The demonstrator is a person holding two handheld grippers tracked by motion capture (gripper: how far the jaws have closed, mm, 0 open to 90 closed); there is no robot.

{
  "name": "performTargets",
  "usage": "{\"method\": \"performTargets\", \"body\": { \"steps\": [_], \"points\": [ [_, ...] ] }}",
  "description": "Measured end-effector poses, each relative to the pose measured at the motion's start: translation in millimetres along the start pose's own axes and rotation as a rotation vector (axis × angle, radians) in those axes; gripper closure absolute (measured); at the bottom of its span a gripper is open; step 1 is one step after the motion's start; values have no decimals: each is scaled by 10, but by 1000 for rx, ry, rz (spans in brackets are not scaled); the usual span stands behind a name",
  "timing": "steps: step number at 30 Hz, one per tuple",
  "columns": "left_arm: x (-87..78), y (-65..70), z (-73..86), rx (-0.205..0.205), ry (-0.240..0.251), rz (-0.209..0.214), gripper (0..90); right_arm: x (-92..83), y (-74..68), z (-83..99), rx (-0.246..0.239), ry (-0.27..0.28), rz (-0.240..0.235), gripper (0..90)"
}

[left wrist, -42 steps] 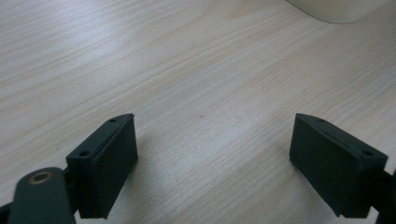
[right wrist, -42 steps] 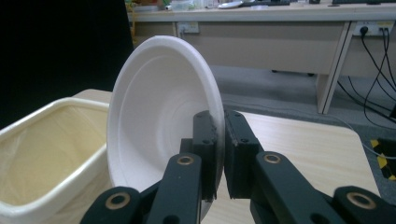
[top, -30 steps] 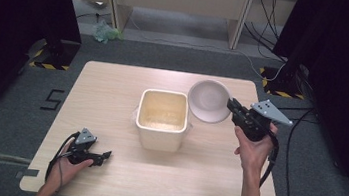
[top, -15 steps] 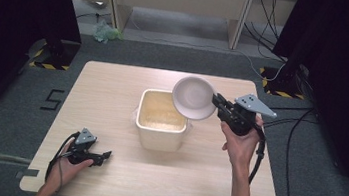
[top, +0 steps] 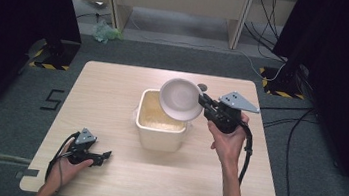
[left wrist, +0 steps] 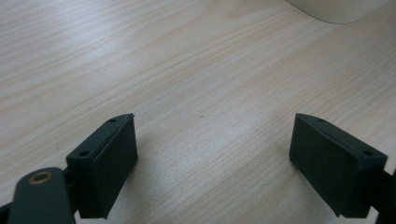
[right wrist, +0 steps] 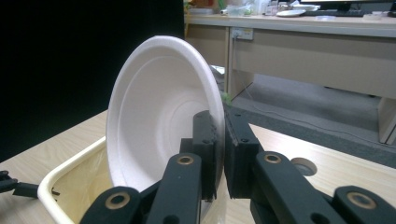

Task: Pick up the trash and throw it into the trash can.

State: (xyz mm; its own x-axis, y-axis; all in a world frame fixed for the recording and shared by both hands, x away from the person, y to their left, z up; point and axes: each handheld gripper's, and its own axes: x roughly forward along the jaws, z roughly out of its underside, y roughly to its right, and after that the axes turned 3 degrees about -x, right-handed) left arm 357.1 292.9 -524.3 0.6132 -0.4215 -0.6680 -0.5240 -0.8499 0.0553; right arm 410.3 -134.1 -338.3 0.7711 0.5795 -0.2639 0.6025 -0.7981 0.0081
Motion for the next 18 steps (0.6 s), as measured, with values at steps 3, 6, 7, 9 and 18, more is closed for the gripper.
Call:
{"method": "performTargets", "body": {
  "steps": [3, 6, 7, 9, 18],
  "points": [
    [0, 0, 0, 0, 0, 0, 141, 50, -30, 14, -7, -10, -7, 845],
    [0, 0, 0, 0, 0, 0, 141, 93, -58, 23, -14, -18, -14, 845],
    [2, 2, 1, -3, 3, 0, 141, 105, -67, 25, -17, -20, -17, 844],
    [1, 2, 0, -3, 3, 0, 141, 125, -85, 30, -20, -26, -20, 844],
    [1, 2, 0, -3, 3, 1, 141, 230, -141, 85, -34, -54, -31, 844]
  ]
}}
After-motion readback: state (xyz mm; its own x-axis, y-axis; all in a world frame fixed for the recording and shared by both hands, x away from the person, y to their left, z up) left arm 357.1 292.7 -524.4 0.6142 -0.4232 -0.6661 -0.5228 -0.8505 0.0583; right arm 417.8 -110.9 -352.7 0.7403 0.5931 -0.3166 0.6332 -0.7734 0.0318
